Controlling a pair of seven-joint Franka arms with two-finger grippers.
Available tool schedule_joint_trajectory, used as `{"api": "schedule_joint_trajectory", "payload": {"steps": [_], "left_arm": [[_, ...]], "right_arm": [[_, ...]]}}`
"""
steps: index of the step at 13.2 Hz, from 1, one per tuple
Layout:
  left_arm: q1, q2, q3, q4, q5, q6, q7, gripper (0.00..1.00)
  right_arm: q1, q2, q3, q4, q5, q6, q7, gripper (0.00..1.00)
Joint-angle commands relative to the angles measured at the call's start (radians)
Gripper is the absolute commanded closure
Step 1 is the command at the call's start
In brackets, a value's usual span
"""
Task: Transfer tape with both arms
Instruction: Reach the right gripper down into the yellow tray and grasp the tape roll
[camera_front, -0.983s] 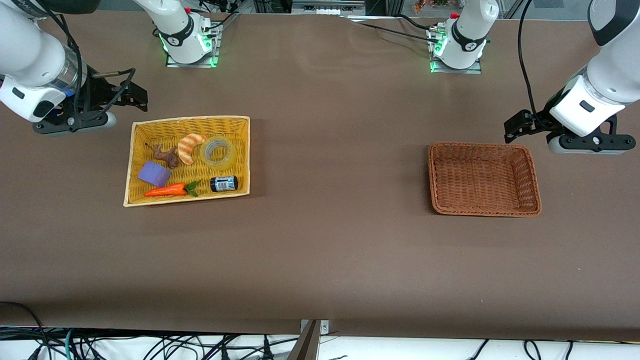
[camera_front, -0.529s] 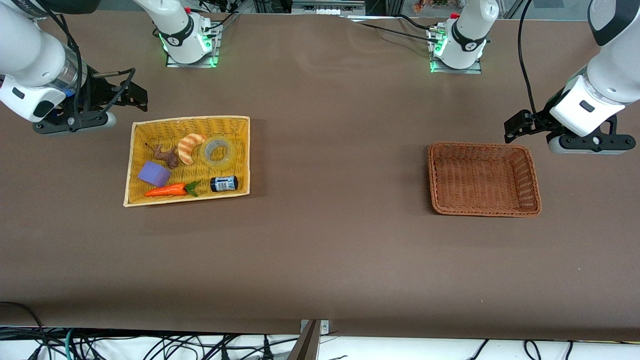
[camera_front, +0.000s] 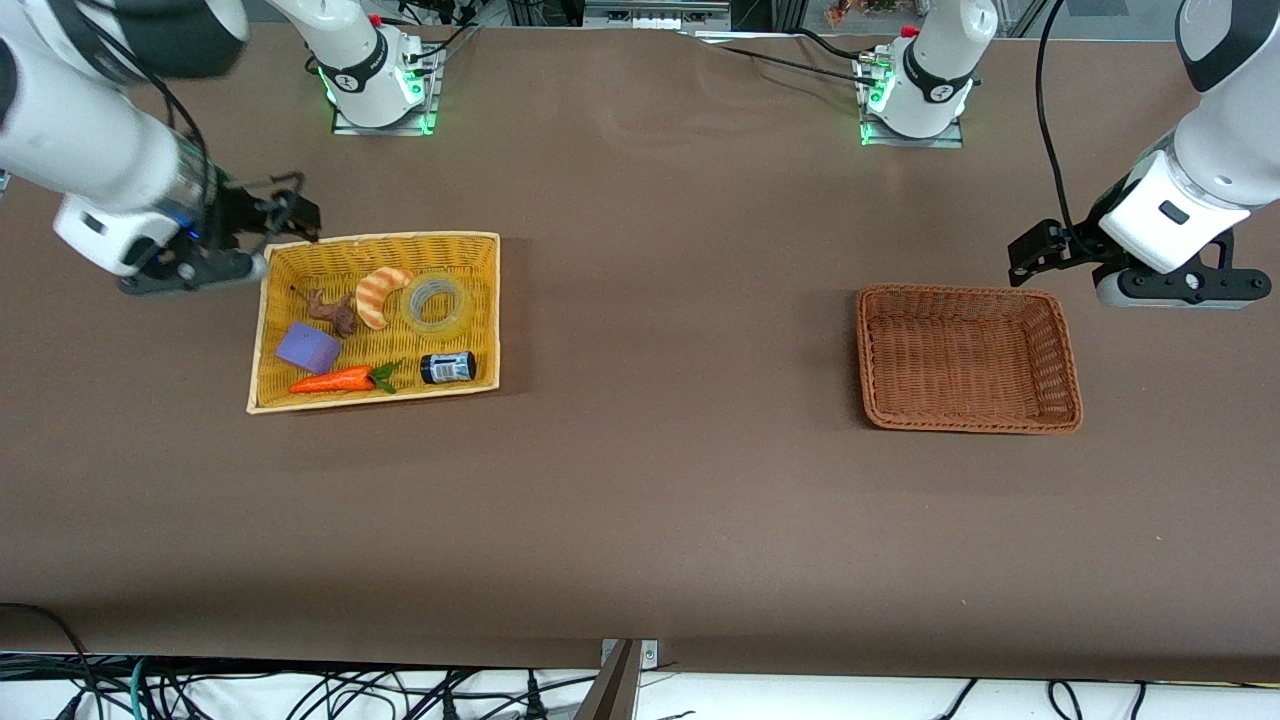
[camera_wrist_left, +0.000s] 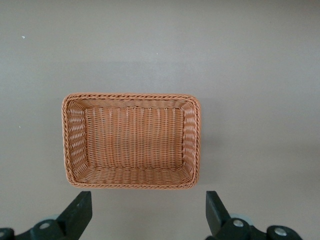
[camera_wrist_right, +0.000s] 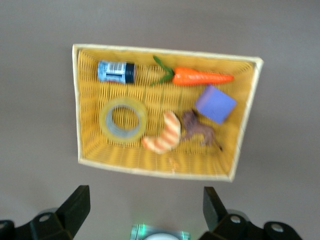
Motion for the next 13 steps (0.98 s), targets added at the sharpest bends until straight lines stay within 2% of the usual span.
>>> {"api": "schedule_joint_trajectory", "payload": {"steps": [1, 4, 8, 12, 13], "left_arm": [[-0.004, -0.007, 0.007, 0.001, -0.018, -0.011, 0.022, 0.0], [0.001, -0.002, 0.007, 0.0, -0.019, -0.011, 0.026, 0.0], [0.001, -0.002, 0.008, 0.003, -0.019, -0.026, 0.026, 0.0], [0.004, -0.002, 0.011, 0.006, -0.019, -0.031, 0.026, 0.0], [0.002, -0.004, 0.005, 0.006, -0.019, -0.041, 0.026, 0.0]], "right_arm": [[-0.006, 0.009, 0.056, -0.234, -0.009, 0.283, 0.047, 0.0], [-0.003, 0.064, 0.085, -0.407, -0.009, 0.538, 0.073, 0.0], [-0.003, 0.136, 0.085, -0.561, -0.012, 0.758, 0.073, 0.0], [-0.005, 0.184, 0.082, -0.606, -0.012, 0.855, 0.064, 0.01], [-0.005, 0.196, 0.079, -0.604, -0.012, 0.867, 0.064, 0.11]]}}
